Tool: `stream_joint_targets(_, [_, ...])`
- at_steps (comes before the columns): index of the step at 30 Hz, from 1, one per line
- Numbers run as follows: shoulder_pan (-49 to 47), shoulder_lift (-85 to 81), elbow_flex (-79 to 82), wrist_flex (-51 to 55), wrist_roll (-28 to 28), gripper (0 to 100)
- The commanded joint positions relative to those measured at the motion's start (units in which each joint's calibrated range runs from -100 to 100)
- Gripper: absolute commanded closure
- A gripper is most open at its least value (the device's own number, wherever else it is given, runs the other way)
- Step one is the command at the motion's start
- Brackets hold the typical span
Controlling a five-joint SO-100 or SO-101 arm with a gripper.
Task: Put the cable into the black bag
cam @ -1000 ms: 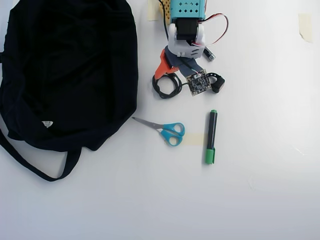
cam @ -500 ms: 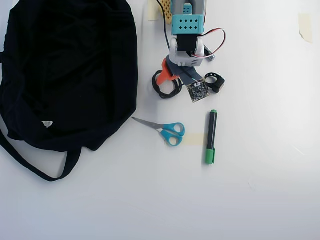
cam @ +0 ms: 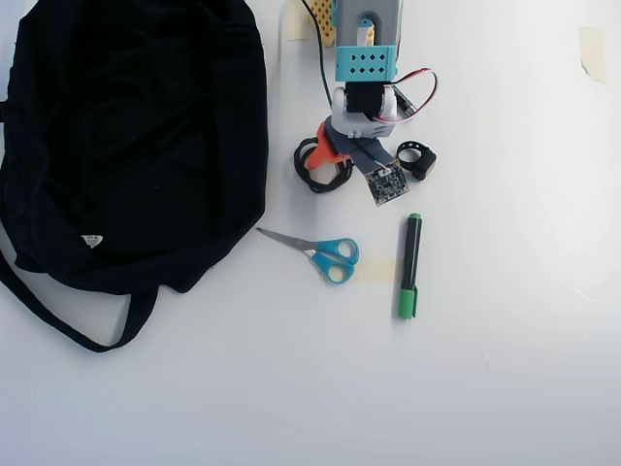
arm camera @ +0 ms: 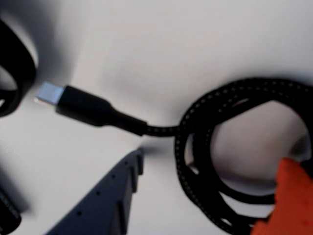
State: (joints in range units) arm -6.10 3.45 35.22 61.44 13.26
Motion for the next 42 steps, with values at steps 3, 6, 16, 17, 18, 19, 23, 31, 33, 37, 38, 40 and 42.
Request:
stream_joint_targets(3, [-0.41,0.62,-0.18,-0.72,-0.2,76])
stream_joint_targets(6, [-0.41,0.62,-0.18,-0.72,-0.2,82])
stream_joint_targets(16, [-0.41,0.62,-0.18,-0.72,-0.15,94])
stream_joint_targets(17, [-0.33,0.62,-0.18,-0.72,-0.1,95])
stream_joint_targets(18, [-0.33,0.62,-0.18,-0.72,-0.1,96])
stream_joint_targets(19, [-0.33,0.62,-0.18,-0.72,-0.1,97])
stream_joint_targets(23, [-0.26,0.62,-0.36,-0.72,0.01,98])
stream_joint_targets(31, [-0.33,-0.62,-0.9,-0.72,0.01,98])
stream_joint_targets(33, [-0.41,-0.71,-0.99,-0.72,0.06,98])
stream_joint_targets(37, [-0.48,-0.71,-2.79,0.14,0.06,98])
stream_joint_targets(38, [-0.48,-0.79,-3.05,0.23,0.06,98])
stream_joint_targets(40, [-0.48,-0.79,-3.68,0.23,0.06,98])
stream_joint_targets(42, [-0.56,-0.87,-4.22,0.23,0.06,98])
